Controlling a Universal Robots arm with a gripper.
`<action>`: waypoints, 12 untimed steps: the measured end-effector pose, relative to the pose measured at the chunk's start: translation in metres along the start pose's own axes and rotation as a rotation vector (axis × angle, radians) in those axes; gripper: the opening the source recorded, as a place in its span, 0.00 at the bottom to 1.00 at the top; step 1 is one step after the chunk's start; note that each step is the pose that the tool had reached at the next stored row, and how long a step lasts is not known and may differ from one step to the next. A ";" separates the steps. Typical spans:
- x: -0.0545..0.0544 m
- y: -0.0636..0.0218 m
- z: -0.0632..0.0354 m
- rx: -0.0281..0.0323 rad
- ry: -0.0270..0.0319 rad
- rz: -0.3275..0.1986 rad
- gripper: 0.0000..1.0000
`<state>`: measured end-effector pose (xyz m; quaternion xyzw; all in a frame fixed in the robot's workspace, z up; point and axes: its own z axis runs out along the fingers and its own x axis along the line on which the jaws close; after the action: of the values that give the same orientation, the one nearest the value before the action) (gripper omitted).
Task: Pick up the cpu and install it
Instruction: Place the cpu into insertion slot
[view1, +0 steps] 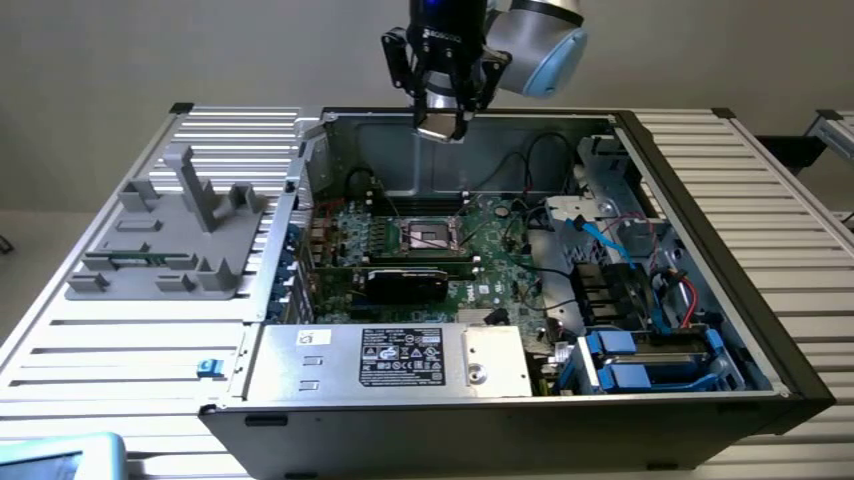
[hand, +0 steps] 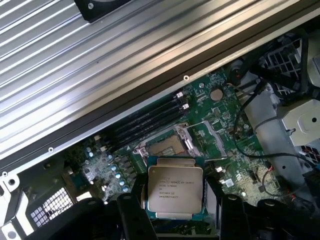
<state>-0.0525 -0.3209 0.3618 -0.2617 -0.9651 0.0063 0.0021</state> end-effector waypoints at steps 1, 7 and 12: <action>0.000 0.0000 0.0002 -0.0001 0.0002 0.016 0.56; 0.000 0.0000 0.0014 -0.0002 0.0016 0.115 0.56; 0.000 0.0000 0.0027 -0.0002 0.0026 0.198 0.56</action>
<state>-0.0525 -0.3209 0.3591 -0.3556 -0.9346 0.0060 0.0027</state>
